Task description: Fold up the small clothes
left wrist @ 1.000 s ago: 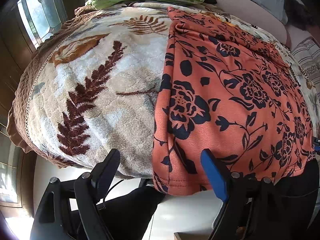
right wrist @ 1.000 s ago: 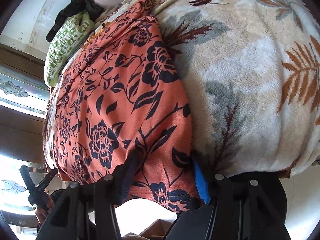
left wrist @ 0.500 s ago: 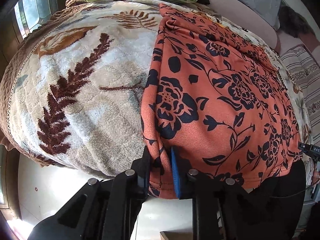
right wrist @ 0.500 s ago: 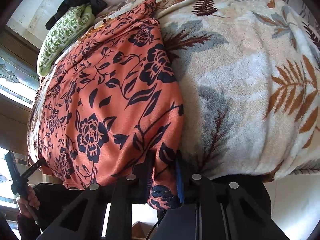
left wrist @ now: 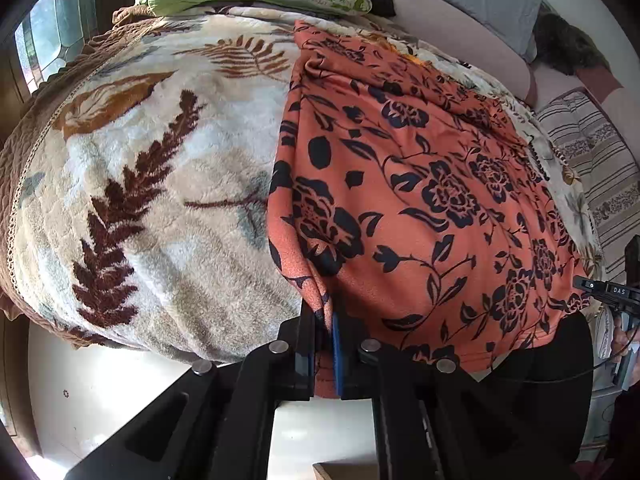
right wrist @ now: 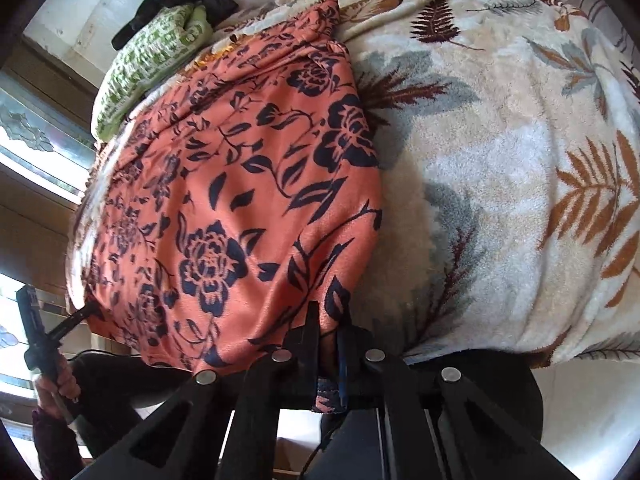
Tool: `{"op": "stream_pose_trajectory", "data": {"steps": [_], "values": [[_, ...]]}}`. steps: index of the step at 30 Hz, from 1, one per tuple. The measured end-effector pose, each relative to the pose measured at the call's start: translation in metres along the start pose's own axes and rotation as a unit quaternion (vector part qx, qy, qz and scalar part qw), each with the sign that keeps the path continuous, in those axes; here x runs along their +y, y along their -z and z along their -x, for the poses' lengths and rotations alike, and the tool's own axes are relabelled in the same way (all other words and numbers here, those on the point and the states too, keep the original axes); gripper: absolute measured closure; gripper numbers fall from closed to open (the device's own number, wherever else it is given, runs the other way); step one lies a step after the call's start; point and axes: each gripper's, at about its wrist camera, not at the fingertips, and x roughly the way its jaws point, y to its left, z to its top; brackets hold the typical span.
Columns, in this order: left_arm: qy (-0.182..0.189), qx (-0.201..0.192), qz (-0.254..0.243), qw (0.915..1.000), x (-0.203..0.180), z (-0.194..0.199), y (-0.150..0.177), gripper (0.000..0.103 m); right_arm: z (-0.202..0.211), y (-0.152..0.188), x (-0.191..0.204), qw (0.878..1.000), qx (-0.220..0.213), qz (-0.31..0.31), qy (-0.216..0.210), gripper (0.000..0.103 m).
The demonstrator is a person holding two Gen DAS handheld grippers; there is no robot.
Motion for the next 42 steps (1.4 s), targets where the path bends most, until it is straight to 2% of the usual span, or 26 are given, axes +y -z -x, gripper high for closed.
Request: {"op": "stream_pose_trajectory", "data": {"steps": [7,13,17,21,28,34,38,40,42], "values": [[0.062,-0.067,-0.01,0.9958,-0.003,0.055,-0.038,0.097,0.046,-0.028,0.002,0.993,-0.048,-0.024,-0.107,0.096],[0.082,-0.094,0.006,0.9922,0.001,0.073,-0.071,0.096,0.08,-0.048,0.004,0.979,-0.098,-0.034,-0.176,0.096],[0.079,-0.108,0.008,0.991,0.002,0.073,-0.1,0.096,0.089,-0.074,0.003,0.973,-0.111,-0.045,-0.199,0.096],[0.071,-0.111,0.012,0.9912,0.006,0.064,-0.143,0.096,0.092,-0.117,0.009,0.971,-0.134,-0.045,-0.195,0.096],[0.055,-0.089,0.006,0.9945,0.011,0.008,-0.251,0.096,0.057,-0.225,0.015,0.975,-0.145,-0.066,-0.152,0.096],[0.032,-0.041,0.031,0.9982,0.021,-0.091,-0.335,0.094,-0.015,-0.321,0.0,0.976,-0.143,-0.117,-0.111,0.096],[0.004,-0.012,0.083,0.9964,0.038,-0.155,-0.354,0.093,-0.078,-0.357,-0.021,0.972,-0.118,-0.167,-0.112,0.093],[0.012,-0.026,0.116,0.9929,0.048,-0.165,-0.352,0.093,-0.1,-0.363,-0.032,0.969,-0.118,-0.187,-0.113,0.093],[0.03,-0.061,0.146,0.987,0.057,-0.156,-0.346,0.086,-0.104,-0.358,-0.043,0.958,-0.146,-0.208,-0.132,0.093]]}}
